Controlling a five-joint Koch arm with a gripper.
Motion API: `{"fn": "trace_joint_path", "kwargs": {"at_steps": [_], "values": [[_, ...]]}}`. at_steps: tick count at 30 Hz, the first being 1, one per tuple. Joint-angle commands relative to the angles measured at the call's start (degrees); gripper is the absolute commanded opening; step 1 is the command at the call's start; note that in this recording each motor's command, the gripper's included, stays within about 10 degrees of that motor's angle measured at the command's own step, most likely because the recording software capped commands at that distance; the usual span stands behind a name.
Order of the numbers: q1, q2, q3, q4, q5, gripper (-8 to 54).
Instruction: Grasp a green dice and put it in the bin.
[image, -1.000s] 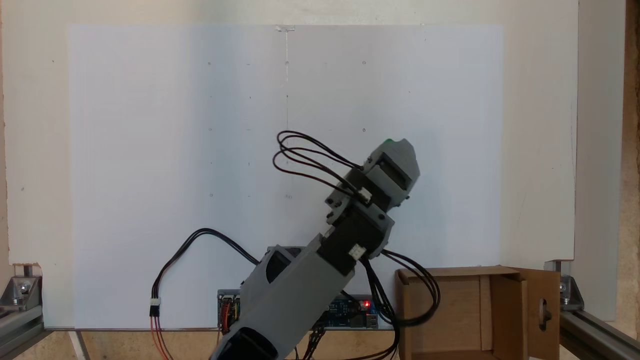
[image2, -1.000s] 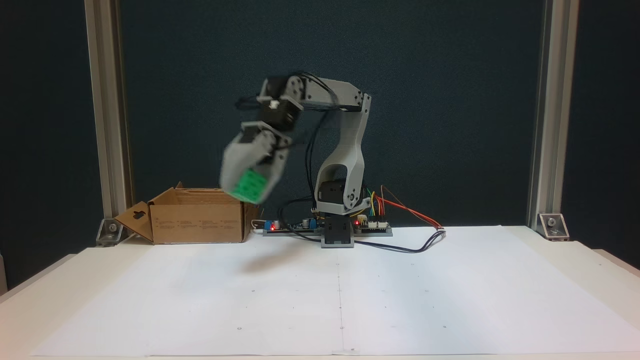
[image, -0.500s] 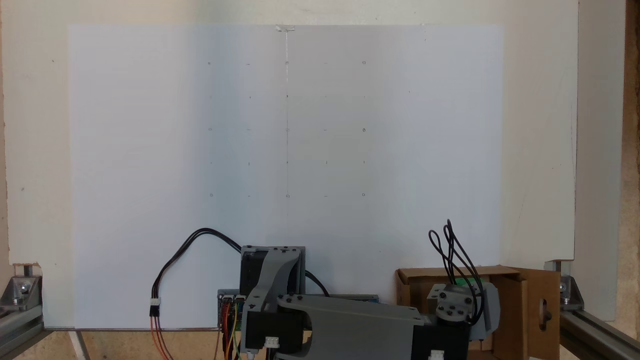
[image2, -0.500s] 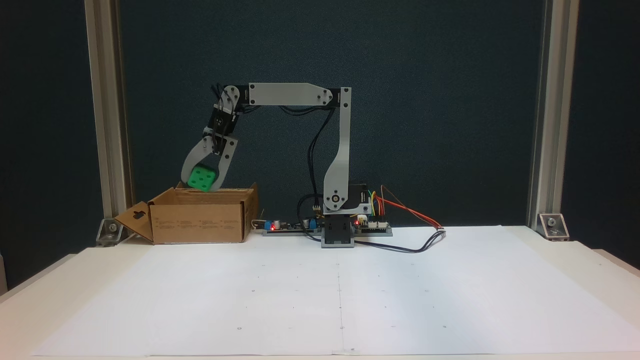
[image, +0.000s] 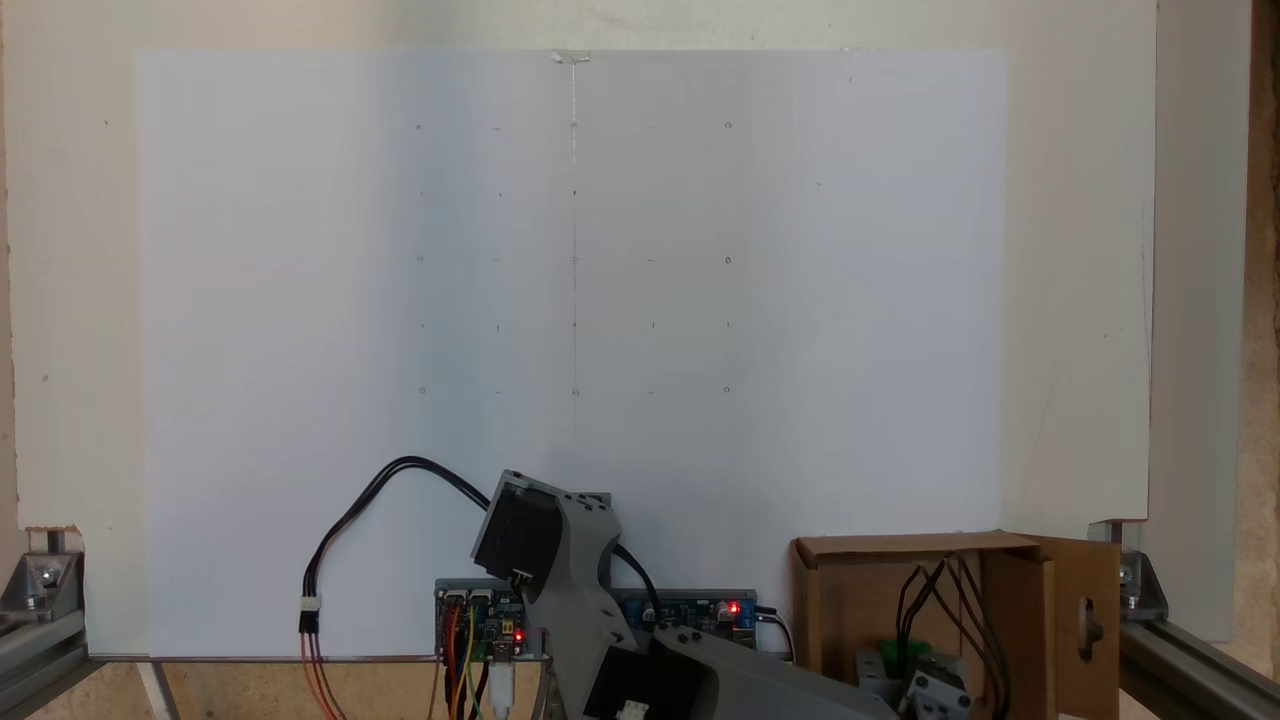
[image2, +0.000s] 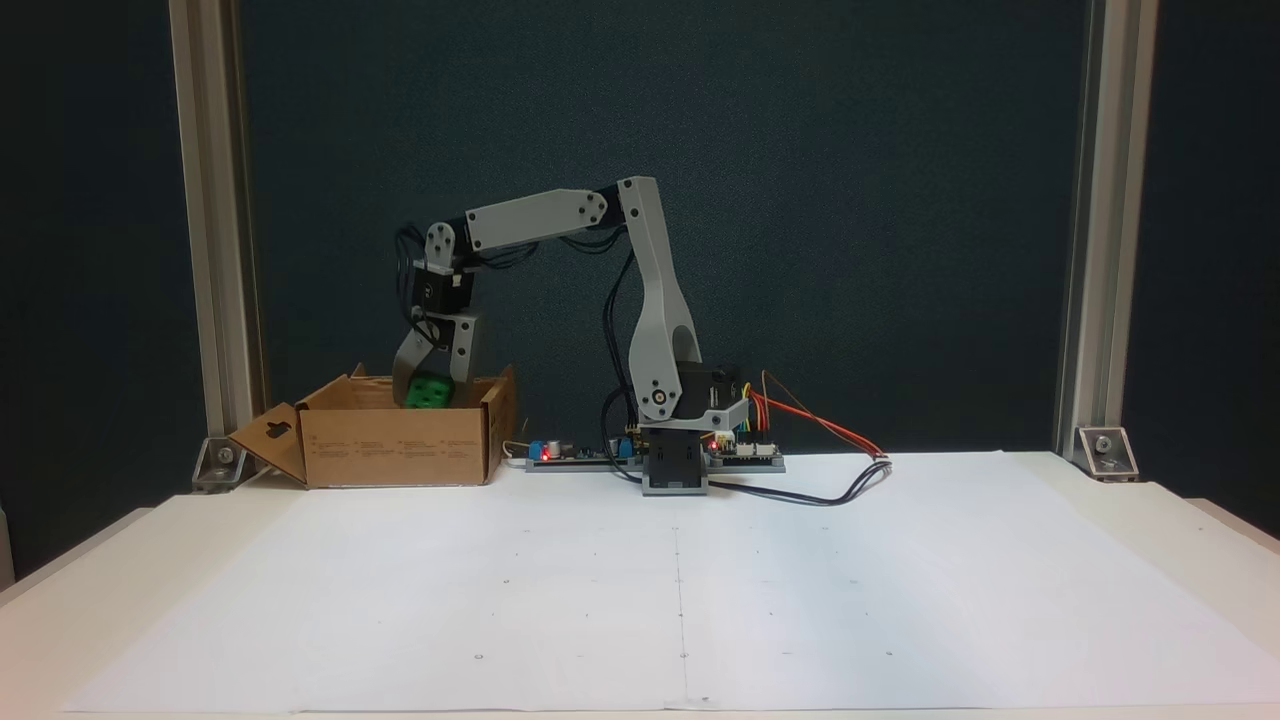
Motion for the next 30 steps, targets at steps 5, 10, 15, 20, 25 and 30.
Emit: {"fn": "trace_joint_path", "kwargs": {"at_steps": [5, 10, 15, 20, 25, 30], "values": [[0.44, 0.35, -2.29, -5.27, -3.6, 45.7], [-0.7, 2.9, -2.37, -14.59, 1.32, 43.6], [-7.65, 11.6, -2.46, -16.44, 9.49, 43.1], [-21.45, 17.05, -2.46, -16.17, 15.21, 43.2], [-38.41, 21.97, -2.46, -16.35, 15.82, 43.6], [-54.32, 25.75, -1.76, -16.26, 15.82, 43.6]]}}
